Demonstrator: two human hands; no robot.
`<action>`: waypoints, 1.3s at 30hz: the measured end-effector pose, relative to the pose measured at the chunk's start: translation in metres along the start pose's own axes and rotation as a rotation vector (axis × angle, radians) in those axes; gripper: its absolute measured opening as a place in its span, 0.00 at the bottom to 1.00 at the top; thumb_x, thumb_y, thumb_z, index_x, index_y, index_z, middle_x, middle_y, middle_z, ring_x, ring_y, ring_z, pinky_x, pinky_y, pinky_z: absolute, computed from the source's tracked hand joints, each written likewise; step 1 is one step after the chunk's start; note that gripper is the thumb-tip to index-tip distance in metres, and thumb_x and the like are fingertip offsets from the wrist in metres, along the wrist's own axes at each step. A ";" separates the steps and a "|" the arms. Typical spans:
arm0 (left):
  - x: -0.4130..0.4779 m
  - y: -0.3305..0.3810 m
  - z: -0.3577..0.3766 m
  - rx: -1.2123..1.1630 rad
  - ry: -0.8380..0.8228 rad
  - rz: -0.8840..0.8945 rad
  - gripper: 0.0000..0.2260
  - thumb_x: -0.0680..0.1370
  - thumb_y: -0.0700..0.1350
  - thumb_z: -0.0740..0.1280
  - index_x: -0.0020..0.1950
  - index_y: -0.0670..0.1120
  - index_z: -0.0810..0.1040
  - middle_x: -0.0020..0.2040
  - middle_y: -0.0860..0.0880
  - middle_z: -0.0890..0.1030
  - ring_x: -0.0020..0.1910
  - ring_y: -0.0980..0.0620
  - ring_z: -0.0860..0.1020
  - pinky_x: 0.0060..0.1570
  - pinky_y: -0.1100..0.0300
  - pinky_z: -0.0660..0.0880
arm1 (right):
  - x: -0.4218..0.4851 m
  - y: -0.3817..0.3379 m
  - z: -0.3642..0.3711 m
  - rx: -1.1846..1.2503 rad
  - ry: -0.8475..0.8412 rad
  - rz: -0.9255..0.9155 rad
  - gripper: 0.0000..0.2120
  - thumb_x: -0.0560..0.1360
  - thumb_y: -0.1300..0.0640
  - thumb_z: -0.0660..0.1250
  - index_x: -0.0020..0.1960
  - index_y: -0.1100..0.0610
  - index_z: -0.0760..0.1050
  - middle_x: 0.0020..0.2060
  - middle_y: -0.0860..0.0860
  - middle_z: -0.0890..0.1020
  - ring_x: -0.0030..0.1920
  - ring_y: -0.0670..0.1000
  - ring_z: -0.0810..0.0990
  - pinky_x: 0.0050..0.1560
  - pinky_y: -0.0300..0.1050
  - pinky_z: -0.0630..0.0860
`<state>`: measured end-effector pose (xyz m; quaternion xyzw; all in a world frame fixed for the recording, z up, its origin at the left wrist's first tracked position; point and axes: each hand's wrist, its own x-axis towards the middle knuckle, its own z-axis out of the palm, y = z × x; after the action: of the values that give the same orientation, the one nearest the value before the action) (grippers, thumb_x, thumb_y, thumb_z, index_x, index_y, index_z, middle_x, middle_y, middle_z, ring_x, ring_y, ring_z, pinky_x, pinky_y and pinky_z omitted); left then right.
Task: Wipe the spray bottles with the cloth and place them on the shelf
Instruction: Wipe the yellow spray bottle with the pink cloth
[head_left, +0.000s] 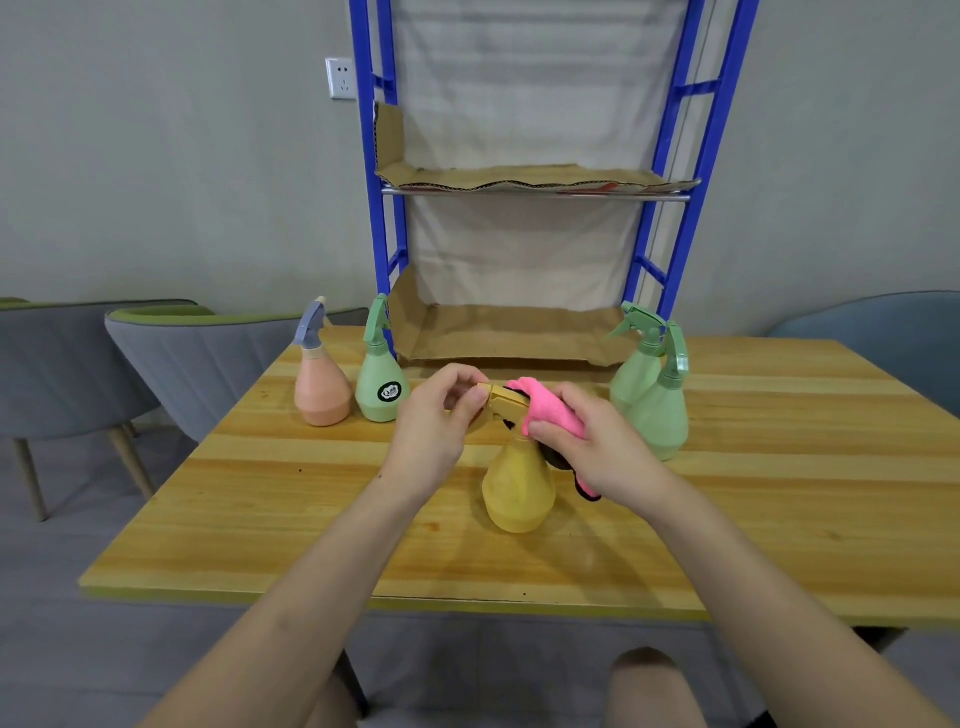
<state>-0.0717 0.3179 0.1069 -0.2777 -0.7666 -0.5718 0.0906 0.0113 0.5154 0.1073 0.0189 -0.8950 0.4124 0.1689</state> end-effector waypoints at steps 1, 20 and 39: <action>-0.001 0.000 0.000 0.012 0.003 0.008 0.05 0.83 0.40 0.68 0.53 0.49 0.81 0.44 0.52 0.83 0.46 0.51 0.80 0.50 0.55 0.79 | 0.002 -0.003 0.001 -0.021 0.031 -0.010 0.08 0.79 0.46 0.73 0.57 0.44 0.80 0.43 0.45 0.83 0.43 0.49 0.80 0.48 0.57 0.80; -0.002 0.005 -0.001 0.073 -0.006 0.009 0.05 0.83 0.40 0.68 0.54 0.49 0.81 0.44 0.54 0.82 0.46 0.57 0.79 0.46 0.70 0.74 | -0.009 0.000 0.014 0.045 0.211 0.001 0.06 0.79 0.47 0.74 0.49 0.49 0.85 0.36 0.47 0.83 0.37 0.49 0.79 0.39 0.49 0.76; -0.018 0.020 0.016 -0.234 0.014 -0.237 0.07 0.83 0.46 0.70 0.61 0.50 0.81 0.54 0.50 0.86 0.56 0.53 0.85 0.62 0.47 0.81 | -0.041 -0.014 0.016 0.598 0.239 0.110 0.10 0.81 0.54 0.71 0.62 0.49 0.79 0.48 0.50 0.88 0.44 0.48 0.87 0.38 0.40 0.80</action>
<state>-0.0434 0.3311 0.1098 -0.1901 -0.7214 -0.6659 -0.0051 0.0476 0.4897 0.0946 -0.0291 -0.7078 0.6648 0.2371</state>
